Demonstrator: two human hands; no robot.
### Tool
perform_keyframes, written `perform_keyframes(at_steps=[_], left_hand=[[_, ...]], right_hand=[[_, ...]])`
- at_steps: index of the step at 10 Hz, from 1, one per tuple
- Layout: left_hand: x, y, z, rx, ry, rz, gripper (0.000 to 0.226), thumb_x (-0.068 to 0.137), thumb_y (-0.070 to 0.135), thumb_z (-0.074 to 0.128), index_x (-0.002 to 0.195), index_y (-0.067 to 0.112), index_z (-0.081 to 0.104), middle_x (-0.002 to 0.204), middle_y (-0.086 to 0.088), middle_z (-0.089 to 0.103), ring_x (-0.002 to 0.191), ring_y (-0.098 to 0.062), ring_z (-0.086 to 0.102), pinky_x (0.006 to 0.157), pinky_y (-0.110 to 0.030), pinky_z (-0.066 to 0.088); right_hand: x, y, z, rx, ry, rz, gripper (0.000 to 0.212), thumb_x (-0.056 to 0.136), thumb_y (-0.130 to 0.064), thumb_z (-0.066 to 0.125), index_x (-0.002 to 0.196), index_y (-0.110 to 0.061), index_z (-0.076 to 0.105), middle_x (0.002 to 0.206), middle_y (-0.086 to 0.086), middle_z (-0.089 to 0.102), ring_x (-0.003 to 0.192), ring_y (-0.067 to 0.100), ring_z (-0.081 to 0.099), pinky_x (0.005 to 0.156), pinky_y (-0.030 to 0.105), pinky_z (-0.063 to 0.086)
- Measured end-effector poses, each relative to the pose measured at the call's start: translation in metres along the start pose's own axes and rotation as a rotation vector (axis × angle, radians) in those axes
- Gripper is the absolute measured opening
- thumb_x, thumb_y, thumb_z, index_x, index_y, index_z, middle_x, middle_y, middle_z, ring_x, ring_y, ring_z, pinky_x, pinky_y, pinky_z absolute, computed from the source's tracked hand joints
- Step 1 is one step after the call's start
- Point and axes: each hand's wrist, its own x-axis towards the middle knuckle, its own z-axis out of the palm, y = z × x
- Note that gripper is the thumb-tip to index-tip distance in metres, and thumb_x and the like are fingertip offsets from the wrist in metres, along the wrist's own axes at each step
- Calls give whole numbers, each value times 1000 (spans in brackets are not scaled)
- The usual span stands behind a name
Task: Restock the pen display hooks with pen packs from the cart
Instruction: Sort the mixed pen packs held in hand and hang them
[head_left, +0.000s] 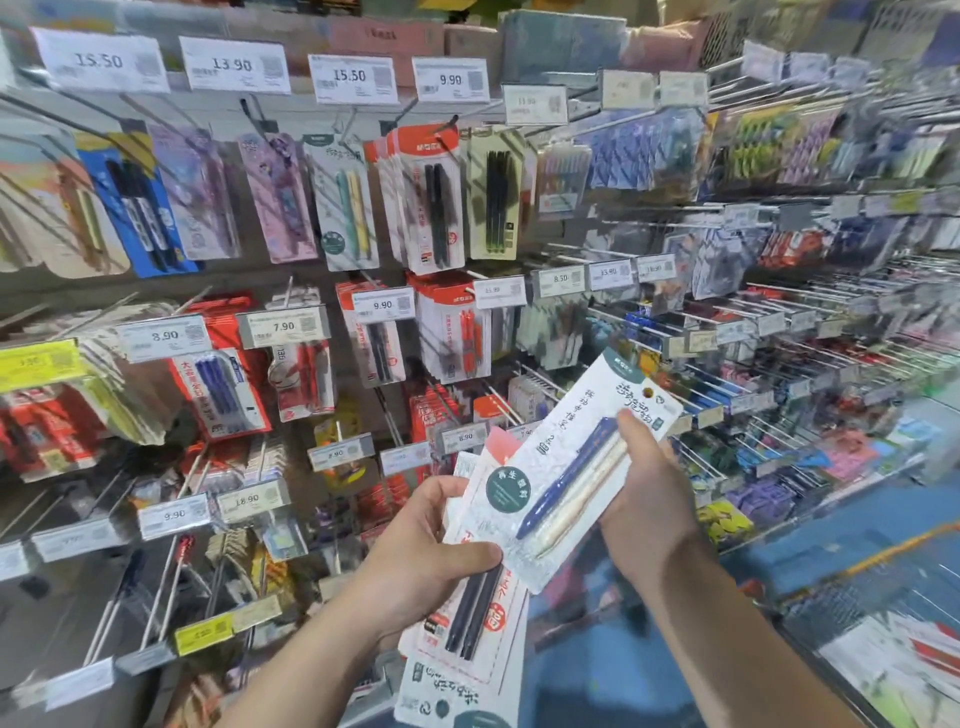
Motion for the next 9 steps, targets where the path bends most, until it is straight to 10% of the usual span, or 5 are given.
perform_keyframes(at_steps=[4, 9], left_hand=[[-33, 2, -73, -75, 184, 39, 58, 77, -12, 76, 125, 7, 50, 112, -19, 75, 100, -42, 72, 92, -60, 57], [-132, 11, -233, -217, 595, 162, 55, 80, -15, 75, 124, 12, 55, 110, -15, 76, 97, -36, 75, 87, -59, 59]], right_hand=[[27, 5, 56, -56, -249, -11, 45, 100, -32, 63, 139, -8, 61, 129, 18, 69, 114, 34, 70, 101, 57, 53], [-37, 143, 210, -290, -480, 53, 29, 103, -24, 58, 128, -10, 63, 114, 13, 76, 100, 28, 74, 98, 50, 54]])
